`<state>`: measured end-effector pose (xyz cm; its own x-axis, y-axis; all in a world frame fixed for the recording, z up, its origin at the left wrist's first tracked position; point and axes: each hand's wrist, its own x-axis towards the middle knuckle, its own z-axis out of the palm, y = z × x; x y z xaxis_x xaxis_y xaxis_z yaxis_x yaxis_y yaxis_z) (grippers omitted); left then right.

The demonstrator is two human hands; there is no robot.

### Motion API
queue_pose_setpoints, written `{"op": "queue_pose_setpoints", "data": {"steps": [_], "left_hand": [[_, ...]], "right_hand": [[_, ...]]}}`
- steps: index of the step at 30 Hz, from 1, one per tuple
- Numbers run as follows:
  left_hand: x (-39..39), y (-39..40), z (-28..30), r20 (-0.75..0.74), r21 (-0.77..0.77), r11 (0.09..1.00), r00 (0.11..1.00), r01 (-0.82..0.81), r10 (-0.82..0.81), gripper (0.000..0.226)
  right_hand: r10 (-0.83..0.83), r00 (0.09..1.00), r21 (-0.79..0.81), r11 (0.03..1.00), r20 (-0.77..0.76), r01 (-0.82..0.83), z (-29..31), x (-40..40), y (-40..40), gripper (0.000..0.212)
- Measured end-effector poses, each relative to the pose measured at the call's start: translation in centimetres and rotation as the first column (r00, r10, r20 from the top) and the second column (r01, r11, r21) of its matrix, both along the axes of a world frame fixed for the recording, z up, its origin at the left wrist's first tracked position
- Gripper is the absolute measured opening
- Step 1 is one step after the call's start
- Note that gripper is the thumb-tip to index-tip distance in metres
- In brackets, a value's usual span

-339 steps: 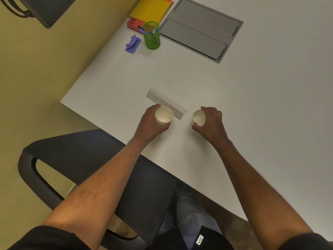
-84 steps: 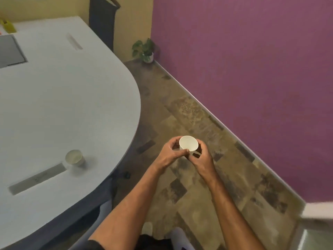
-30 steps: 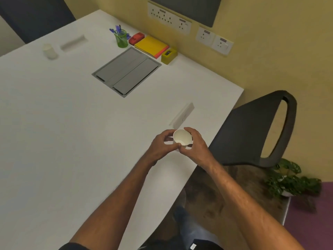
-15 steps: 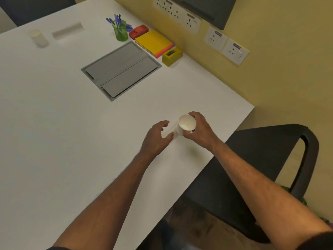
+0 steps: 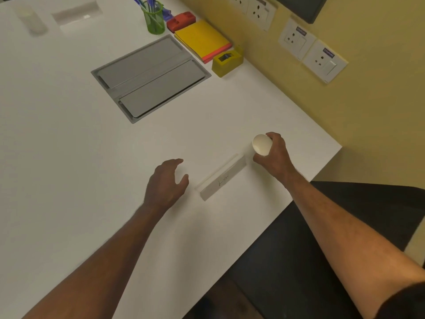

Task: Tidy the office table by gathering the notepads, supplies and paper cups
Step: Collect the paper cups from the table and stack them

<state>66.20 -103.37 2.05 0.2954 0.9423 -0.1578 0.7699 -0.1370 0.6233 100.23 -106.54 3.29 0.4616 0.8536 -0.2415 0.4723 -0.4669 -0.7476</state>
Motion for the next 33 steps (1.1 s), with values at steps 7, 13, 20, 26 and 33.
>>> {"op": "queue_pose_setpoints", "data": {"steps": [7, 13, 20, 26, 33], "left_hand": [[-1.0, 0.3, -2.0, -0.109, 0.102, 0.995, 0.994, 0.006, 0.005, 0.052], [-1.5, 0.0, -3.0, -0.128, 0.048, 0.998, 0.991, -0.030, 0.036, 0.051], [-1.9, 0.3, -3.1, -0.142, 0.019, 0.998, 0.988, -0.057, 0.059, 0.051], [-2.2, 0.3, -3.3, -0.146, 0.031, 0.998, 0.988, -0.053, 0.057, 0.050], [-2.9, 0.1, -2.4, -0.148, 0.035, 0.998, 0.987, -0.053, 0.057, 0.052]], "right_hand": [[0.007, 0.999, -0.024, 1.000, 0.035, -0.006, -3.3, 1.2, 1.5, 0.079], [0.012, 0.998, -0.042, 0.999, 0.065, -0.009, -4.5, 1.1, 1.8, 0.078], [-0.003, 0.996, -0.055, 0.998, 0.084, 0.008, -4.8, 0.9, 2.3, 0.080], [0.007, 0.999, -0.091, 0.996, 0.046, -0.003, -4.5, 1.0, 2.1, 0.099], [0.026, 0.982, -0.065, 0.998, 0.189, -0.014, -3.1, 0.3, 0.7, 0.115]]}}
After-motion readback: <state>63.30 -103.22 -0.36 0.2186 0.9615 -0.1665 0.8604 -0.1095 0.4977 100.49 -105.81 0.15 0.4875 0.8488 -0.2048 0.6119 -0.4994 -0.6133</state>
